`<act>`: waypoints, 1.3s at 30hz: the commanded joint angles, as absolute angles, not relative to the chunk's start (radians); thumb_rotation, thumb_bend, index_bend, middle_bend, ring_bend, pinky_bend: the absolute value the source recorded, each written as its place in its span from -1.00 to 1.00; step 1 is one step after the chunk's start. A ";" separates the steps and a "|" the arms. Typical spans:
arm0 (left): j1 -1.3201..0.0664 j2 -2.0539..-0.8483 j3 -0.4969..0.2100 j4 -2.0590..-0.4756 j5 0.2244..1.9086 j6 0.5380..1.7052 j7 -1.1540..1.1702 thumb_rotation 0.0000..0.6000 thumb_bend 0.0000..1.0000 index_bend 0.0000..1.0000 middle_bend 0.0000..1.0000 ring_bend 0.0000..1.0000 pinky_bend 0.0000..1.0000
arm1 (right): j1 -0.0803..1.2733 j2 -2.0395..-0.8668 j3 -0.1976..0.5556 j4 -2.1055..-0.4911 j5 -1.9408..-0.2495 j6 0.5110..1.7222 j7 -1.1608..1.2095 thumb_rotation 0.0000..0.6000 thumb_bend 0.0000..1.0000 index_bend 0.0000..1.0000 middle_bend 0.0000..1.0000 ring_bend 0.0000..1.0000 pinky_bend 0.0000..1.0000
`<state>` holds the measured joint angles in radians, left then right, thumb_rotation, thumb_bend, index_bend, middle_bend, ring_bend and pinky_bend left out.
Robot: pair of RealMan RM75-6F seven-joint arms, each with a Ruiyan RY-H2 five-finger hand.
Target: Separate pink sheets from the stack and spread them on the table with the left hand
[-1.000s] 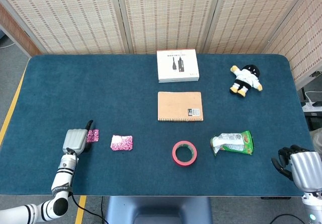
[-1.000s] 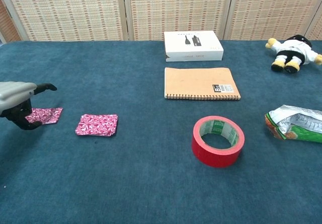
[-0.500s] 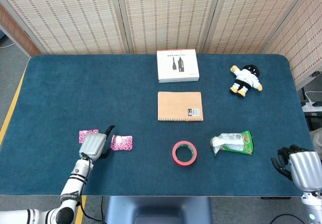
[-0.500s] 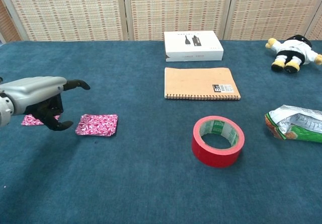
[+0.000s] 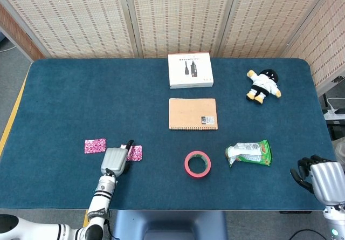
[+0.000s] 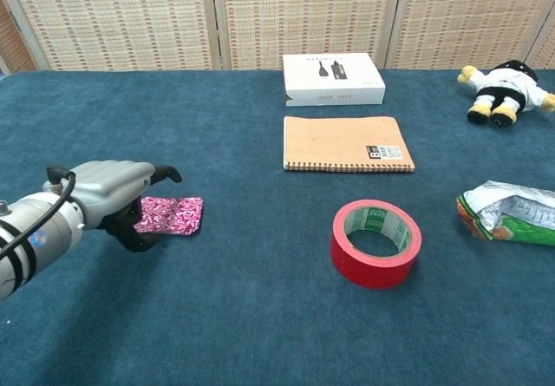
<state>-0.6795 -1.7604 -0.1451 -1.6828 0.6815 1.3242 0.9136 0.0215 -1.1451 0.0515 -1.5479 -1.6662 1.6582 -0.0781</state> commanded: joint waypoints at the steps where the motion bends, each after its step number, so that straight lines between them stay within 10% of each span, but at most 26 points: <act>1: -0.687 -1.789 -0.151 -1.653 0.665 1.339 0.932 1.00 -0.28 -0.71 1.00 1.00 1.00 | 0.022 -1.145 0.051 -1.549 -1.666 1.657 -0.078 1.00 -0.66 0.71 0.57 0.32 0.68; 39: -0.698 -1.884 -0.188 -1.541 0.658 1.348 0.963 1.00 -0.31 -0.46 1.00 1.00 1.00 | 0.027 -1.139 0.045 -1.556 -1.666 1.643 -0.078 1.00 -0.66 0.71 0.57 0.32 0.68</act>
<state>-0.6977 -1.8836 -0.1885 -1.5415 0.6582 1.3485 0.9635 0.0270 -1.1388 0.0455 -1.5565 -1.6660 1.6427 -0.0783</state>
